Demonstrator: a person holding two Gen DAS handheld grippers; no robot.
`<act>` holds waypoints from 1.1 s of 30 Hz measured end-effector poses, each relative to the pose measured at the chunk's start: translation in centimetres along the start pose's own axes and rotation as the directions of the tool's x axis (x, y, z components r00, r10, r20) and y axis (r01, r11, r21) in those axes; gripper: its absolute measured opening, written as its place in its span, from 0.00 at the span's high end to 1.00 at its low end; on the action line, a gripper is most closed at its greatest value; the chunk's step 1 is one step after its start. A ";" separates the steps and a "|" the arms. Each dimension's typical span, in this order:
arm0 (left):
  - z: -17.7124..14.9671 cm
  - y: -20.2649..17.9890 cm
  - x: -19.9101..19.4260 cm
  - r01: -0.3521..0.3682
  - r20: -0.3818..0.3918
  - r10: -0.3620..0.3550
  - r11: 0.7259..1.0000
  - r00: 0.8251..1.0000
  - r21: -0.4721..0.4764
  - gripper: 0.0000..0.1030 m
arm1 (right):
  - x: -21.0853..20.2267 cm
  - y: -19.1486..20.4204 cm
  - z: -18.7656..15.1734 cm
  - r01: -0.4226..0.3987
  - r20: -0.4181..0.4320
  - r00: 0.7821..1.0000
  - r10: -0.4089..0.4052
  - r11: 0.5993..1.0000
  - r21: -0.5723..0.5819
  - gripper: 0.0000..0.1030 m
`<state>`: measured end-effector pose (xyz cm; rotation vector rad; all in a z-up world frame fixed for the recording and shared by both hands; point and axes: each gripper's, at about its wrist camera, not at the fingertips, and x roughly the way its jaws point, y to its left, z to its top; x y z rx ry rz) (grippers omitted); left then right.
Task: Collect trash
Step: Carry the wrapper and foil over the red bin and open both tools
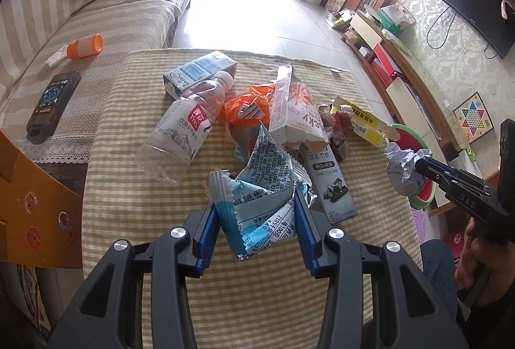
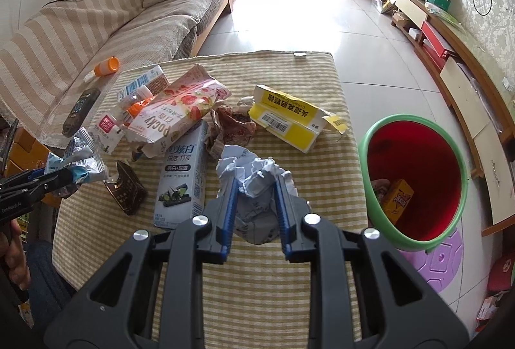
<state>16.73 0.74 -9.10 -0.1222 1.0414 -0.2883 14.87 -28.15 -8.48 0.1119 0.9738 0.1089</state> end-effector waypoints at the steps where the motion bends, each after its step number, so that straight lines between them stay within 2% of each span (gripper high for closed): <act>1: 0.1 -0.3 -0.4 0.000 0.008 0.000 1.000 1.000 0.005 0.61 | -0.4 0.1 0.0 -0.007 0.009 1.000 0.007 1.000 -0.001 0.77; 8: 1.1 -2.7 -1.5 0.012 0.047 -0.014 0.999 0.999 0.039 0.61 | -2.6 -0.2 0.7 -0.019 0.055 0.998 0.018 1.000 0.011 0.77; 14: 2.5 -5.4 -1.1 0.034 0.057 -0.038 0.996 0.998 0.082 0.60 | -3.8 -2.1 1.0 -0.017 0.080 0.997 0.014 0.999 0.041 0.77; 23: 4.5 -11.4 0.7 0.079 0.045 -0.088 0.983 0.995 0.167 0.61 | -5.4 -7.5 1.0 0.024 0.105 0.994 -0.037 0.992 0.122 0.77; 33: 6.4 -19.2 3.2 0.142 0.012 -0.150 0.952 0.989 0.270 0.61 | -6.8 -14.5 0.6 0.081 0.120 0.987 -0.109 0.973 0.218 0.77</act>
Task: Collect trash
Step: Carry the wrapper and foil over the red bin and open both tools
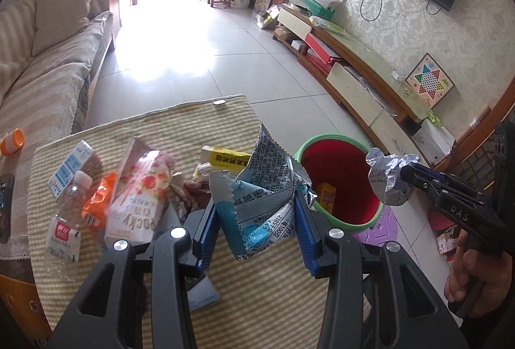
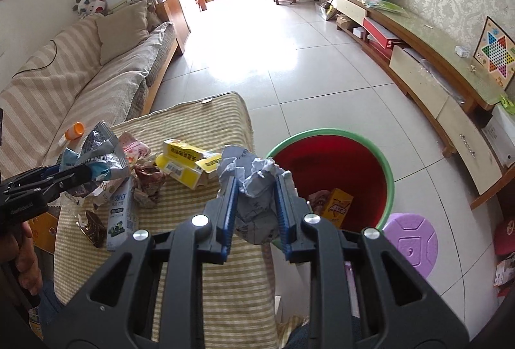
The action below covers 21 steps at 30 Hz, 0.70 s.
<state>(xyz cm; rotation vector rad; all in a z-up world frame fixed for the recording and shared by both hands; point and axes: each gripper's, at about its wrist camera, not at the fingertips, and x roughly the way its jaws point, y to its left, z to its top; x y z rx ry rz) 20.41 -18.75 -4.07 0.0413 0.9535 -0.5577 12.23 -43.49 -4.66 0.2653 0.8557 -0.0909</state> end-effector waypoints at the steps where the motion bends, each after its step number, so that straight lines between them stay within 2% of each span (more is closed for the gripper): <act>1: 0.4 -0.9 0.4 0.006 -0.002 -0.006 1.000 1.000 0.010 0.61 | 0.0 -0.5 0.1 0.004 0.003 1.000 -0.004 1.000 0.007 0.77; 12: 3.2 -8.0 4.9 0.087 -0.042 -0.083 0.990 0.996 0.107 0.60 | 0.2 -6.5 1.2 0.039 0.012 0.999 -0.040 0.996 0.084 0.77; 21: 4.3 -12.4 8.7 0.124 -0.091 -0.110 0.979 0.990 0.161 0.60 | 1.4 -10.1 1.4 0.056 0.000 0.998 -0.057 0.989 0.133 0.77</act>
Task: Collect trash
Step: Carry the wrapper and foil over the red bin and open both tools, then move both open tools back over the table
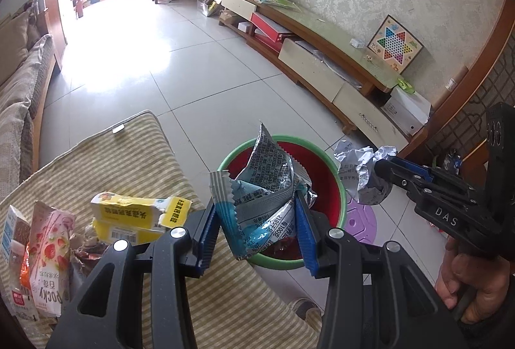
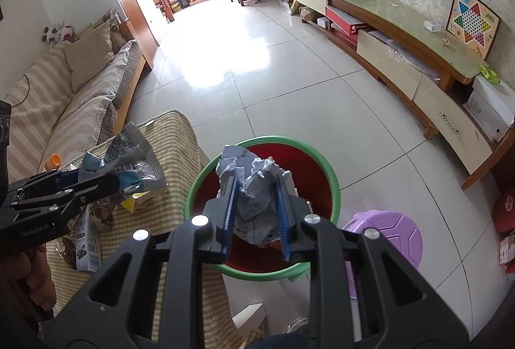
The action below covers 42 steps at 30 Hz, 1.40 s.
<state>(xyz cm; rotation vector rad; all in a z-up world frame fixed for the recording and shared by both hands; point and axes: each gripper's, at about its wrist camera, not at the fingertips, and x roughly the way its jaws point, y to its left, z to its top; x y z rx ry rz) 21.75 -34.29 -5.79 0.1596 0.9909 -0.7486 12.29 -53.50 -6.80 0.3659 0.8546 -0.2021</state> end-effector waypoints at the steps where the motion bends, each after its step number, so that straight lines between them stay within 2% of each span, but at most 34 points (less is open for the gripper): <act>1: 0.2 -0.3 0.4 0.003 -0.005 -0.003 1.000 1.000 0.004 0.60 | 0.1 -0.2 0.0 0.001 -0.002 1.000 -0.001 1.000 0.004 0.77; 10: 1.3 -1.7 2.4 0.021 -0.032 -0.021 0.999 0.999 0.023 0.60 | 1.3 -1.9 -0.1 0.000 -0.017 1.000 0.000 0.999 0.032 0.77; 18: 2.0 -1.3 3.5 0.057 -0.044 -0.059 0.998 0.997 -0.036 0.60 | 2.0 -1.9 -0.1 -0.010 -0.034 0.999 0.012 0.999 0.040 0.77; 21: 2.2 -1.1 3.6 0.080 -0.035 -0.082 0.995 0.996 -0.057 0.58 | 2.2 -1.9 0.0 -0.012 -0.037 0.999 0.014 0.999 0.037 0.75; 22: 2.4 -1.0 3.6 0.093 -0.032 -0.095 0.993 0.995 -0.068 0.52 | 2.2 -1.9 0.1 -0.011 -0.036 0.999 0.012 0.999 0.038 0.74; 23: 2.5 -0.9 3.6 0.104 -0.028 -0.106 0.992 0.994 -0.075 0.47 | 2.2 -2.0 0.1 -0.009 -0.034 0.999 0.010 0.999 0.039 0.71; 24: 2.6 -0.9 3.5 0.119 -0.021 -0.121 0.990 0.992 -0.081 0.35 | 2.2 -2.0 0.1 -0.007 -0.032 0.999 0.008 0.999 0.041 0.68; 25: 2.6 -0.9 3.3 0.130 -0.011 -0.131 0.988 0.991 -0.089 0.26 | 2.2 -2.0 0.1 -0.004 -0.031 1.000 0.005 0.999 0.043 0.58; 26: 2.7 -0.8 3.2 0.137 -0.001 -0.138 0.986 0.990 -0.095 0.24 | 2.1 -2.0 0.2 -0.001 -0.029 1.000 0.003 0.999 0.042 0.47; 30: 2.9 -0.4 2.5 0.176 0.032 -0.173 0.976 0.984 -0.127 0.10 | 1.7 -1.7 0.2 0.003 -0.014 1.000 -0.003 0.999 0.032 0.28; 33: 3.0 0.2 1.9 0.176 0.054 -0.170 0.973 0.984 -0.148 0.08 | 1.5 -1.5 0.2 0.000 -0.009 1.000 0.000 1.000 0.024 0.20; 36: 3.0 0.7 1.2 0.162 0.067 -0.153 0.974 0.986 -0.160 0.08 | 1.1 -1.0 0.4 0.022 0.005 1.000 -0.022 1.000 0.009 0.05; 42: 2.8 1.4 -0.8 0.109 0.082 -0.098 0.982 0.992 -0.153 0.08 | 0.1 0.9 0.7 0.065 0.030 0.998 -0.064 0.997 -0.036 0.04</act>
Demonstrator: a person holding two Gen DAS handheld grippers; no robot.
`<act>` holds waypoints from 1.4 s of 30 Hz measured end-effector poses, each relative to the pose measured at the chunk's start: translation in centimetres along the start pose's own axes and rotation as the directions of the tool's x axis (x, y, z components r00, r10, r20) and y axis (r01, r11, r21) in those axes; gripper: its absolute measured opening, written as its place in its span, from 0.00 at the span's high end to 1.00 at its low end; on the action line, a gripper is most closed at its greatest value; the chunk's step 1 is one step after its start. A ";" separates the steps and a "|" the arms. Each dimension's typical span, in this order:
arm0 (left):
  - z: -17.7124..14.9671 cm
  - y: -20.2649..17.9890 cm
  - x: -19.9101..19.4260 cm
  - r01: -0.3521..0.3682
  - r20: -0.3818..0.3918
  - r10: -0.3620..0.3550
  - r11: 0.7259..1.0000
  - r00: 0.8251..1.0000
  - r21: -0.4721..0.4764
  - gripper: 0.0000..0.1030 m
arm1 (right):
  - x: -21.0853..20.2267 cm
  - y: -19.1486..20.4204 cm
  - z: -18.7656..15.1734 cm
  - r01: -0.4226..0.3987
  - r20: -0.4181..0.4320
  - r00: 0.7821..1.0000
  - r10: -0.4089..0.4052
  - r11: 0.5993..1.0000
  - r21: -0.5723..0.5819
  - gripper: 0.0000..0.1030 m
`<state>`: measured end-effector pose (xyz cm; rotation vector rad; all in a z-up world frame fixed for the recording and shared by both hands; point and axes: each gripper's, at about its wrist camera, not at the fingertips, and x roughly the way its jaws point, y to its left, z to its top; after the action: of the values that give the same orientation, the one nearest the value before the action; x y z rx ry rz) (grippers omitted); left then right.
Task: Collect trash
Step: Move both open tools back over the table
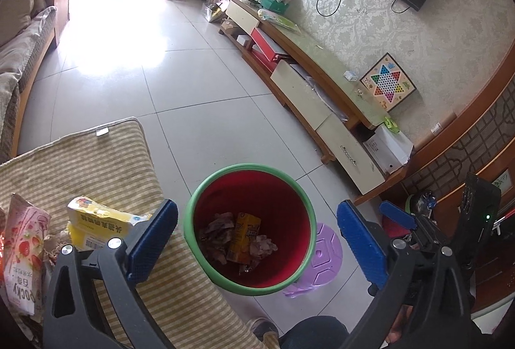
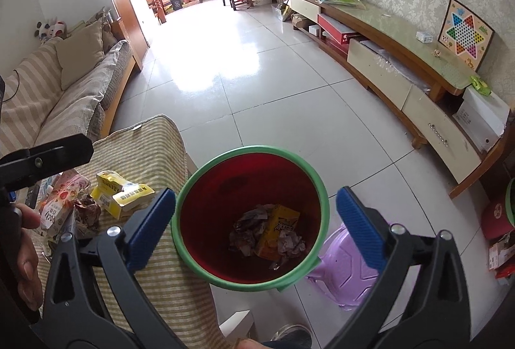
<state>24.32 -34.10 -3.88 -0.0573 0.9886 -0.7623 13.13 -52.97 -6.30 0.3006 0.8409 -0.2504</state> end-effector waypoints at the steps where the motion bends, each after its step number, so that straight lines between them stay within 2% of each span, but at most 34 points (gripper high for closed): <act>1: -0.1 0.2 -0.5 -0.004 0.006 0.004 1.000 1.000 0.000 0.08 | -0.3 0.4 0.0 -0.002 0.005 1.000 0.002 1.000 -0.007 0.04; 8: -1.4 2.2 -4.7 -0.051 0.052 0.051 0.999 0.997 -0.010 0.08 | -2.1 3.7 -0.4 -0.025 0.024 0.999 0.027 0.998 -0.056 0.04; 15: -3.4 5.6 -9.0 -0.096 0.083 0.101 0.993 0.991 -0.063 0.08 | -3.7 7.6 -1.1 -0.061 0.032 0.997 0.065 0.993 -0.105 0.04; 24: -7.7 10.0 -14.7 -0.172 0.109 0.184 0.979 0.977 -0.114 0.08 | -5.2 12.6 -2.7 -0.104 0.026 0.994 0.110 0.979 -0.176 0.04; 35: -13.6 16.5 -20.5 -0.285 0.088 0.306 0.939 0.948 -0.193 0.08 | -5.8 19.8 -5.3 -0.176 -0.010 0.984 0.181 0.944 -0.279 0.04; 42: -15.9 21.2 -21.9 -0.344 0.044 0.366 0.904 0.930 -0.254 0.08 | -4.9 23.7 -6.7 -0.221 -0.059 0.975 0.214 0.917 -0.332 0.04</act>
<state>16.84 -0.52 -4.84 -0.1182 0.9667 -0.2977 13.21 -28.12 -2.95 0.0736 0.8476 0.1069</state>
